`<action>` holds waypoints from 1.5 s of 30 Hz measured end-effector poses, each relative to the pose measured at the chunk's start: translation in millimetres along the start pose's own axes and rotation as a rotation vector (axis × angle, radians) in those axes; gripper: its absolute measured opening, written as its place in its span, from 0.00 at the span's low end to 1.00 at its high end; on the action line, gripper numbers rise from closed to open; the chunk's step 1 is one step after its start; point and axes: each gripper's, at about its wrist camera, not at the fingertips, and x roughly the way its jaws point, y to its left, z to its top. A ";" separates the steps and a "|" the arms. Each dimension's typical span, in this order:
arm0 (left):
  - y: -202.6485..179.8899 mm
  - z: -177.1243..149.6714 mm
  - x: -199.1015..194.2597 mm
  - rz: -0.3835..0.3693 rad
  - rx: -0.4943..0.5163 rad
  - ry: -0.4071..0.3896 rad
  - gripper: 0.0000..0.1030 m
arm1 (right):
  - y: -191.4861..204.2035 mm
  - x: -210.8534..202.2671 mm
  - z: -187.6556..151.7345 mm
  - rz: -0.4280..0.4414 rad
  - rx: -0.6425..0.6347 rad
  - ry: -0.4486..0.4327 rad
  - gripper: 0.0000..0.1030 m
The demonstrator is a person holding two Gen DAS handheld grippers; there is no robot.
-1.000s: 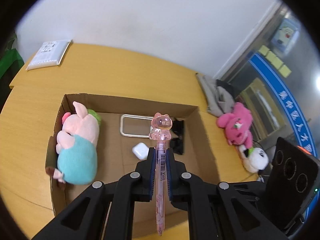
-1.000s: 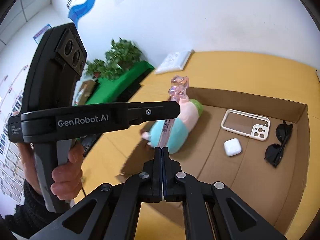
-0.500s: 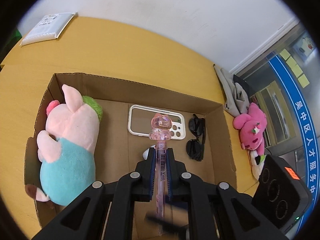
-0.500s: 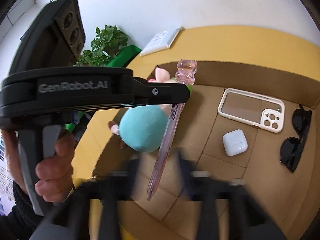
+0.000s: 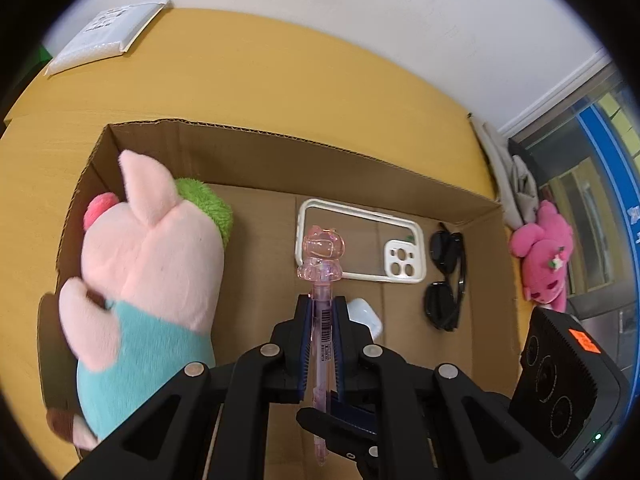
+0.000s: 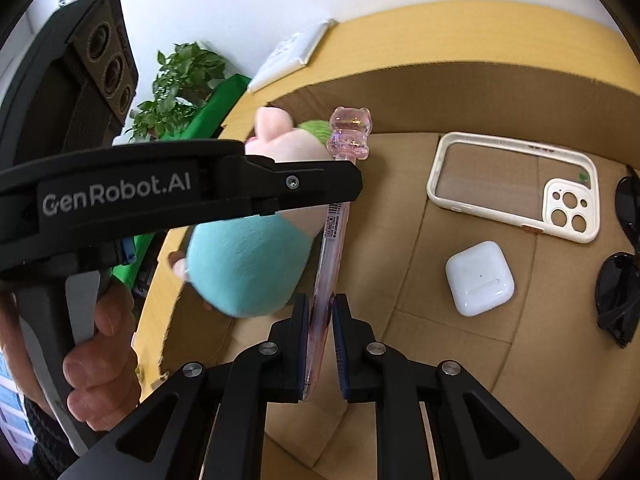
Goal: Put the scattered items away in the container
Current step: 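Lower the pen into the box and open both grippers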
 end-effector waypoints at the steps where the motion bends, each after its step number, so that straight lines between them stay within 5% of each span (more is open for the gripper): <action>1: 0.5 1.2 4.8 0.012 0.003 0.009 0.09 | -2.6 3.3 1.2 0.000 0.009 0.007 0.13; 20: 13.7 6.7 54.6 0.123 0.038 0.078 0.09 | -39.2 47.8 7.6 0.025 0.147 0.080 0.12; 25: 15.1 7.6 53.5 0.100 0.025 0.069 0.09 | -38.5 46.8 8.8 0.025 0.151 0.076 0.13; 27: 16.7 7.1 51.5 0.075 0.014 0.070 0.10 | -36.8 45.8 8.6 0.023 0.150 0.073 0.18; 29: 18.1 7.1 49.0 0.052 0.004 0.070 0.11 | -33.7 41.8 9.0 0.035 0.151 0.060 0.49; 32: 19.3 6.9 41.1 0.028 -0.011 0.059 0.15 | -32.9 31.8 10.5 -0.009 0.173 0.029 0.73; 40: -3.1 -12.5 -26.3 0.029 0.078 -0.080 0.32 | -12.4 -20.2 -9.2 0.059 0.137 -0.023 0.80; 45: -12.5 -68.2 -100.4 0.015 0.161 -0.245 0.67 | 16.4 -96.4 -49.2 0.047 0.025 -0.124 0.92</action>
